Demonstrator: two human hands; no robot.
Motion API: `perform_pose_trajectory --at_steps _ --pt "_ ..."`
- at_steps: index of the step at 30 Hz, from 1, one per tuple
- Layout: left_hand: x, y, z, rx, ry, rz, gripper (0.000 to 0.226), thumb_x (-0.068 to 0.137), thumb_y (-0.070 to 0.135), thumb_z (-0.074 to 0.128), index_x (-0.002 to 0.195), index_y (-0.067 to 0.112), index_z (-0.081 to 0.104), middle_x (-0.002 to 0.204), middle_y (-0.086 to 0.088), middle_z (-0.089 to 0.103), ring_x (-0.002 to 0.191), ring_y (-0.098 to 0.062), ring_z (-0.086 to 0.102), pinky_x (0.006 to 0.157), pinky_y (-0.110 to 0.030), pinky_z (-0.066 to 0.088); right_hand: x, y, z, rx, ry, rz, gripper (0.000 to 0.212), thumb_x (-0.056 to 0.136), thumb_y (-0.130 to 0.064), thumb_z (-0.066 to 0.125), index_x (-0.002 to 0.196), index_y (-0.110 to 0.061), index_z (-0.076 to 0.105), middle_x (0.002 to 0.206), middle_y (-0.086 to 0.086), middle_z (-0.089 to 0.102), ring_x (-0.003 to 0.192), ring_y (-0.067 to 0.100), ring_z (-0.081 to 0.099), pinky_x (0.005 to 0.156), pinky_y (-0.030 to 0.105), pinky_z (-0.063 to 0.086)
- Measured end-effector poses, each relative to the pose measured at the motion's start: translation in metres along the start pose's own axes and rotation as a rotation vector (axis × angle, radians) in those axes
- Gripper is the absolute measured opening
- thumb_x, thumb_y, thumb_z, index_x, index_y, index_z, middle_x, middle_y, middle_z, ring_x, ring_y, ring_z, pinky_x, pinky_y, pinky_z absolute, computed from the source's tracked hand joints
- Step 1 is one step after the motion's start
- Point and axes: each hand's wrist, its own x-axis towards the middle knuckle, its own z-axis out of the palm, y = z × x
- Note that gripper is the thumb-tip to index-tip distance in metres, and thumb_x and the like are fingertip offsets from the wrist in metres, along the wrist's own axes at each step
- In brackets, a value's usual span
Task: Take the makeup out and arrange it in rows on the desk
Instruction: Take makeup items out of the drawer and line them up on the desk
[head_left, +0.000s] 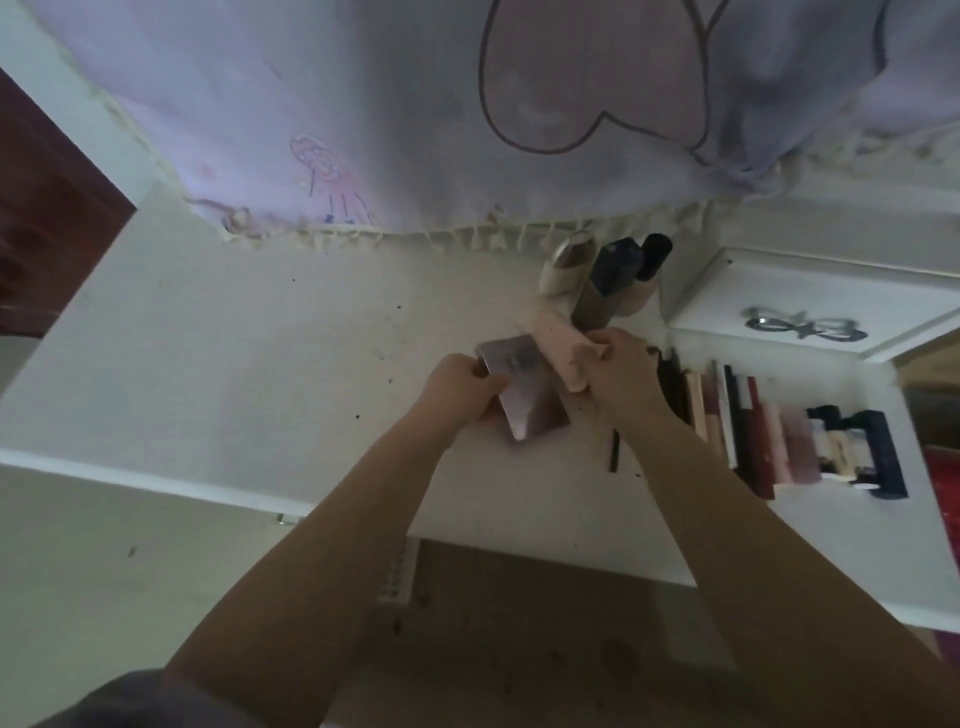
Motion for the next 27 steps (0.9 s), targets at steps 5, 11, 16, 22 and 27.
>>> perform_pose_trajectory --at_steps 5,11,16,22,27 --pt "0.013 -0.007 0.007 0.196 0.106 0.039 0.034 0.083 0.031 0.066 0.103 0.009 0.051 0.094 -0.013 0.066 0.074 -0.027 0.068 0.071 -0.038 0.058 0.002 0.005 0.005 0.063 0.068 0.045 0.030 0.091 -0.023 0.049 0.117 -0.011 0.057 0.116 0.013 0.057 0.090 0.025 0.060 0.075 0.034 0.053" --pt "-0.001 -0.013 0.001 0.188 0.087 0.053 0.031 0.086 0.035 0.064 0.098 0.015 0.043 0.074 -0.006 0.066 0.046 -0.015 0.064 0.054 -0.028 0.055 -0.012 -0.001 -0.005 -0.271 0.135 -0.101 0.032 0.092 -0.023 0.051 0.120 -0.007 0.050 0.121 0.014 0.048 0.099 0.029 0.051 0.075 0.033 0.041" --pt "-0.068 -0.060 -0.030 0.269 -0.087 0.140 0.023 0.094 0.031 0.051 0.081 0.014 0.060 0.060 0.000 0.066 0.051 -0.014 0.065 0.058 -0.029 0.057 -0.082 -0.007 -0.007 -0.103 0.259 -0.392 0.017 0.096 -0.022 0.048 0.104 -0.012 0.059 0.093 0.001 0.060 0.073 0.013 0.055 0.059 0.022 0.046" --pt "-0.112 -0.181 -0.029 0.800 -0.163 -0.028 0.037 0.097 0.017 0.041 0.133 0.009 0.046 0.133 -0.013 0.052 0.116 -0.027 0.055 0.093 -0.032 0.043 -0.190 0.037 0.094 -0.053 -0.387 -0.288 0.021 0.097 -0.019 0.047 0.112 -0.014 0.061 0.094 0.003 0.066 0.077 0.012 0.059 0.070 0.021 0.043" --pt "-0.088 -0.223 -0.010 0.869 -0.027 -0.002 0.087 0.089 0.023 0.056 0.150 0.018 -0.006 0.157 -0.012 -0.011 0.144 -0.033 0.009 0.108 -0.044 0.034 -0.190 0.036 0.166 -0.064 -0.503 -0.106 0.043 0.097 -0.016 0.045 0.138 -0.004 0.039 0.135 0.015 0.052 0.121 0.028 0.051 0.094 0.023 0.033"
